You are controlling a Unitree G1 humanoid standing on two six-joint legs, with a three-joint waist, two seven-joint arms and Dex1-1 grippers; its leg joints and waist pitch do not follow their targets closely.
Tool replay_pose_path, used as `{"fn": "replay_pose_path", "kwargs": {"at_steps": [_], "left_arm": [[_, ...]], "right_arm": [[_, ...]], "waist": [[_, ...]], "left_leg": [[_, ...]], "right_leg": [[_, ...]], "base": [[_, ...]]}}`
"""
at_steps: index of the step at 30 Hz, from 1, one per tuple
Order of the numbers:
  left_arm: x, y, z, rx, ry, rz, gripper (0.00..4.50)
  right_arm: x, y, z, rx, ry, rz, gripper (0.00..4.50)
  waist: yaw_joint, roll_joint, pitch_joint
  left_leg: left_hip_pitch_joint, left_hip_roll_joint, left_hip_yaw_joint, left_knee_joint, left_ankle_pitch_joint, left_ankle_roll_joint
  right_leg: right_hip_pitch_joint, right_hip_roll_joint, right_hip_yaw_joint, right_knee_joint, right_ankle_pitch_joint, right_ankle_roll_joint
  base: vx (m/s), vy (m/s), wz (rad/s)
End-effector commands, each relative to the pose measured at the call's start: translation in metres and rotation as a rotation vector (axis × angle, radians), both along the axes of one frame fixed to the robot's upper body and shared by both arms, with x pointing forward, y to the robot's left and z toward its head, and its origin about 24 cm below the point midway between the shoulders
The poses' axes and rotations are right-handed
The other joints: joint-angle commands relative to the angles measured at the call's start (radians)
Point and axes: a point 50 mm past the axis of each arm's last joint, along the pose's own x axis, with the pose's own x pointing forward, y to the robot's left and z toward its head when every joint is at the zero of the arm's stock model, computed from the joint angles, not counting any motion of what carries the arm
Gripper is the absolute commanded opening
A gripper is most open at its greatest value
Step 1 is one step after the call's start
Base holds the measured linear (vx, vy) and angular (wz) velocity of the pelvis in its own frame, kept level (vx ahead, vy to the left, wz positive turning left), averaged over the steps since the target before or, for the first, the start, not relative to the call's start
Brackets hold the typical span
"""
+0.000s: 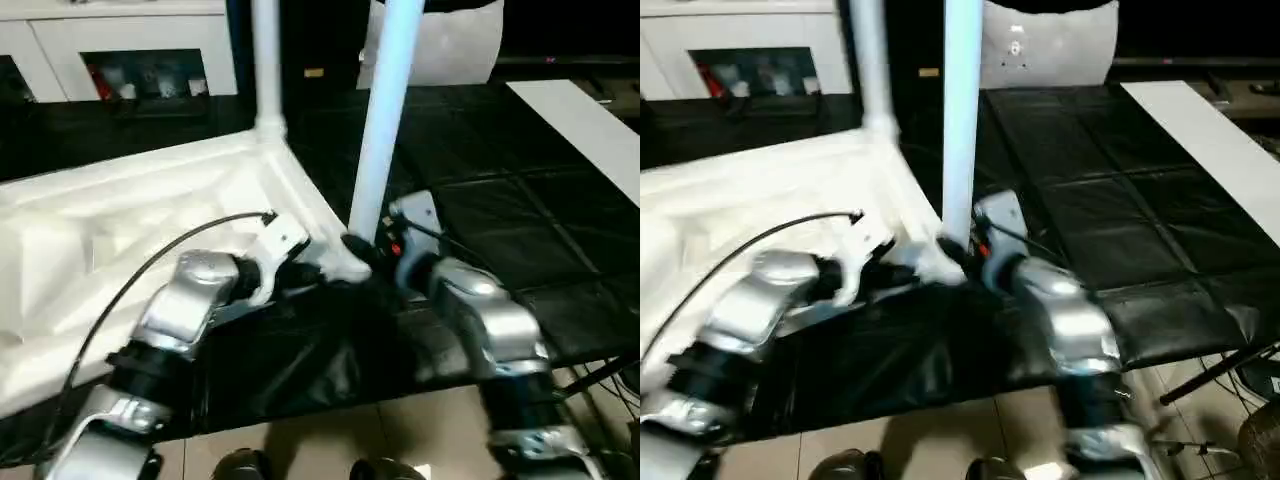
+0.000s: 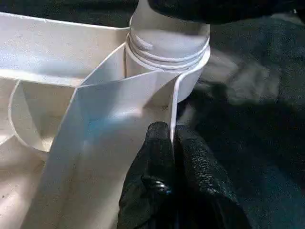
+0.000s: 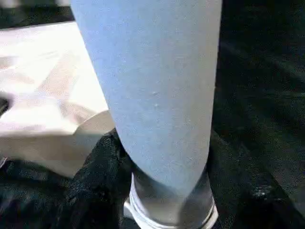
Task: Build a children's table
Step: Rotate leg to tighten
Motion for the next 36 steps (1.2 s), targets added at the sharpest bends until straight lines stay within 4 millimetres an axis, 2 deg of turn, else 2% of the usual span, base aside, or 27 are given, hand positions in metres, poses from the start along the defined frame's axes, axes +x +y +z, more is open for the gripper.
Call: {"fn": "replay_pose_path", "kwargs": {"at_steps": [1,3,4,5,6,7,10,14,15,17,18,22,24,25,28,30,34,35,36], "left_arm": [[0.009,-0.032,0.020,-0.053,-0.088,0.045,0.00],[0.010,-0.036,0.020,-0.034,-0.100,0.068,0.00],[0.009,-0.038,0.019,-0.023,-0.104,0.075,0.00],[0.008,-0.040,0.019,-0.012,-0.106,0.071,0.00],[0.006,-0.039,0.018,-0.002,-0.100,0.044,0.00],[0.004,-0.039,0.017,-0.001,-0.092,0.025,0.00],[0.000,-0.036,0.016,-0.005,-0.076,0.002,0.00],[-0.004,-0.029,0.013,0.000,-0.066,-0.028,0.00],[-0.006,-0.024,0.011,0.008,-0.058,-0.050,0.00],[-0.007,-0.020,0.010,0.010,-0.052,-0.075,0.00],[-0.008,-0.017,0.009,0.010,-0.052,-0.092,0.00],[-0.010,-0.003,0.006,0.032,-0.058,-0.180,0.00],[-0.013,0.005,0.007,0.037,-0.064,-0.255,0.00],[-0.013,0.005,0.007,0.037,-0.064,-0.255,0.00],[-0.018,0.017,0.007,0.070,-0.065,-0.375,0.00],[-0.021,0.025,0.007,0.081,-0.051,-0.454,0.00],[-0.029,0.033,0.012,0.063,-0.015,-0.586,0.00],[-0.030,0.035,0.013,0.071,-0.006,-0.611,0.00],[-0.030,0.037,0.013,0.080,-0.001,-0.633,0.00]], "right_arm": [[-0.013,0.055,-0.014,0.074,0.123,0.101,1.99],[-0.009,0.061,-0.012,0.096,0.121,0.054,1.99],[-0.008,0.063,-0.010,0.109,0.121,0.029,2.33],[-0.006,0.063,-0.009,0.120,0.114,0.006,2.33],[-0.005,0.061,-0.008,0.128,0.102,-0.001,2.33],[-0.004,0.058,-0.007,0.122,0.093,0.002,2.75],[-0.005,0.052,-0.006,0.110,0.066,0.009,2.91],[-0.007,0.035,-0.003,0.082,-0.014,0.044,3.29],[-0.009,0.027,-0.002,0.058,-0.051,0.093,3.29],[-0.011,0.019,-0.004,0.030,-0.065,0.131,3.63],[-0.012,0.013,-0.004,0.013,-0.078,0.159,3.63],[-0.015,-0.012,-0.004,-0.045,-0.121,0.282,3.94],[-0.018,-0.024,-0.003,-0.078,-0.129,0.366,4.04],[-0.018,-0.024,-0.003,-0.078,-0.129,0.366,4.24],[-0.026,-0.037,0.000,-0.093,-0.127,0.548,4.24],[-0.032,-0.044,0.001,-0.097,-0.109,0.674,4.24],[-0.033,-0.051,0.002,-0.095,-0.071,0.786,4.09],[-0.033,-0.053,0.002,-0.097,-0.062,0.808,3.90],[-0.032,-0.054,0.002,-0.097,-0.056,0.826,3.87]], "waist": [[0.002,0.005,-0.059],[-0.001,0.005,-0.058],[0.001,0.006,-0.060],[0.000,0.006,-0.060],[-0.001,0.004,-0.062],[-0.001,0.003,-0.062],[-0.001,0.006,-0.062],[-0.001,0.006,-0.064],[0.001,0.009,-0.065],[0.002,0.007,-0.064],[0.001,0.008,-0.064],[0.005,0.005,-0.064],[0.011,0.007,-0.063],[0.014,0.007,-0.063],[0.019,0.008,-0.065],[0.026,0.008,-0.064],[0.038,0.008,-0.065],[0.039,0.004,-0.067],[0.043,0.007,-0.068]], "left_leg": [[0.024,0.074,-0.044,-0.076,-0.208,-0.001],[0.025,0.076,-0.045,-0.080,-0.217,-0.009],[0.026,0.075,-0.045,-0.079,-0.218,-0.009],[0.025,0.076,-0.046,-0.081,-0.209,-0.008],[0.024,0.075,-0.045,-0.080,-0.199,-0.003],[0.023,0.075,-0.044,-0.080,-0.191,0.002],[0.021,0.074,-0.042,-0.078,-0.176,0.016],[0.020,0.075,-0.041,-0.076,-0.158,0.027],[0.020,0.075,-0.042,-0.075,-0.152,0.030],[0.019,0.075,-0.040,-0.073,-0.149,0.036],[0.019,0.075,-0.040,-0.073,-0.148,0.041],[0.020,0.075,-0.038,-0.071,-0.163,0.051],[0.023,0.078,-0.038,-0.071,-0.172,0.051],[0.023,0.077,-0.040,-0.071,-0.178,0.053],[0.026,0.078,-0.039,-0.069,-0.182,0.054],[0.025,0.080,-0.038,-0.068,-0.183,0.067],[0.026,0.084,-0.036,-0.069,-0.179,0.064],[0.028,0.085,-0.036,-0.068,-0.178,0.063],[0.028,0.086,-0.036,-0.067,-0.177,0.060]], "right_leg": [[0.034,-0.107,0.066,-0.087,-0.262,-0.162],[0.033,-0.106,0.066,-0.088,-0.259,-0.162],[0.035,-0.107,0.065,-0.088,-0.255,-0.159],[0.036,-0.107,0.066,-0.086,-0.233,-0.156],[0.038,-0.105,0.066,-0.082,-0.200,-0.157],[0.040,-0.105,0.066,-0.082,-0.186,-0.157],[0.042,-0.105,0.066,-0.079,-0.147,-0.161],[0.045,-0.103,0.065,-0.075,-0.114,-0.169],[0.047,-0.104,0.064,-0.075,-0.105,-0.174],[0.049,-0.104,0.065,-0.074,-0.092,-0.180],[0.048,-0.103,0.064,-0.074,-0.087,-0.186],[0.051,-0.105,0.065,-0.077,-0.113,-0.189],[0.047,-0.105,0.065,-0.079,-0.143,-0.191],[0.046,-0.105,0.064,-0.081,-0.157,-0.189],[0.046,-0.105,0.063,-0.078,-0.158,-0.193],[0.047,-0.103,0.064,-0.077,-0.145,-0.196],[0.044,-0.105,0.062,-0.074,-0.155,-0.212],[0.043,-0.104,0.061,-0.072,-0.154,-0.218],[0.043,-0.107,0.061,-0.070,-0.153,-0.225]], "base": [[0.000,0.000,0.00],[0.000,0.000,0.00],[0.000,0.000,0.00],[0.000,0.000,0.00],[0.000,0.000,0.00],[0.000,0.000,0.00],[0.000,0.000,0.00],[0.000,0.000,0.00],[0.000,0.000,0.00],[0.000,0.000,0.00],[0.000,0.000,0.00],[0.000,0.000,0.00],[0.000,0.000,0.00],[0.000,0.000,0.00],[0.000,0.000,0.00],[0.000,0.000,0.00],[0.000,0.000,0.00],[0.000,0.000,0.00],[0.000,0.000,0.00]]}}
